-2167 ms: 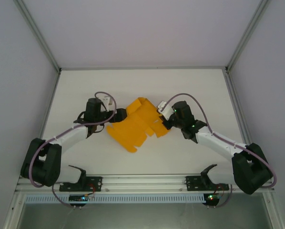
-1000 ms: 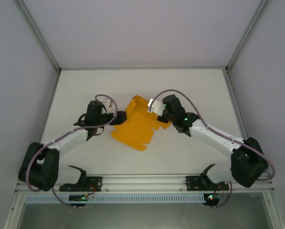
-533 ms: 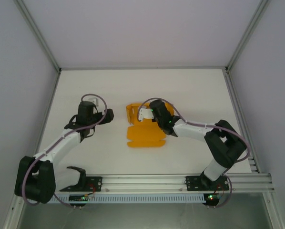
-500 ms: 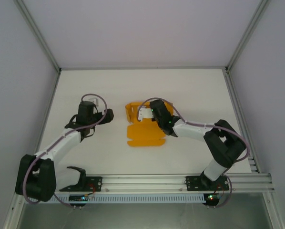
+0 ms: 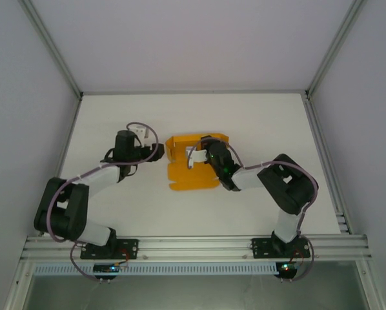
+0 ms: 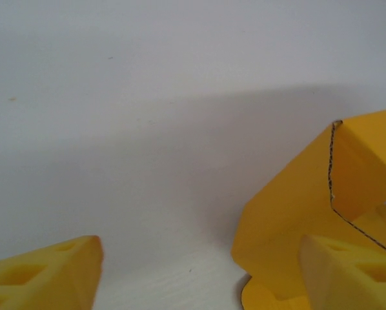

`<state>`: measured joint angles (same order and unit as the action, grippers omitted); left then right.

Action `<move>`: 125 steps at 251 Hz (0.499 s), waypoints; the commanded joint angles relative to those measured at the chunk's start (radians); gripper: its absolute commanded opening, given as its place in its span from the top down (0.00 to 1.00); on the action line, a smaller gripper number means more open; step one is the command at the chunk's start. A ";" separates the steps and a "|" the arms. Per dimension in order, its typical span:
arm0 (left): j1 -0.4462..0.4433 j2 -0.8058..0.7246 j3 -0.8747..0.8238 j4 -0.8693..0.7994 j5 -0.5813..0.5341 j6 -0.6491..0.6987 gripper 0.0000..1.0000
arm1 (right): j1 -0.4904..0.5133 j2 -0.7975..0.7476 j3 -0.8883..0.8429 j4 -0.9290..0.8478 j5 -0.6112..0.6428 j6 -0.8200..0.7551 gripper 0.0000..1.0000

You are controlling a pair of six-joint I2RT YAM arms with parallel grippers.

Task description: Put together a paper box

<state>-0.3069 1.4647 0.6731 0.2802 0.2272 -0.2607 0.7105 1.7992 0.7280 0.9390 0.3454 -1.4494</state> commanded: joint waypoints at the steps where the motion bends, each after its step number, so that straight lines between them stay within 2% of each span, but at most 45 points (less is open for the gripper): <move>1: -0.030 0.043 0.006 0.125 0.034 0.069 0.29 | -0.007 0.015 -0.047 0.120 -0.028 -0.012 1.00; 17: -0.048 0.066 0.000 0.154 0.036 0.096 0.34 | -0.006 0.018 -0.066 0.137 -0.020 -0.021 1.00; 47: -0.079 0.111 -0.010 0.218 0.035 0.146 0.35 | 0.008 0.035 -0.087 0.193 -0.001 -0.042 1.00; 90: -0.105 0.162 0.001 0.298 0.052 0.170 0.36 | 0.032 0.040 -0.078 0.183 0.030 -0.060 1.00; 125: -0.132 0.201 0.023 0.296 0.033 0.197 0.38 | 0.036 0.035 -0.073 0.164 0.040 -0.056 1.00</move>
<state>-0.4156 1.6333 0.6716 0.5220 0.2581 -0.1116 0.7338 1.8233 0.6540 1.0988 0.3820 -1.4910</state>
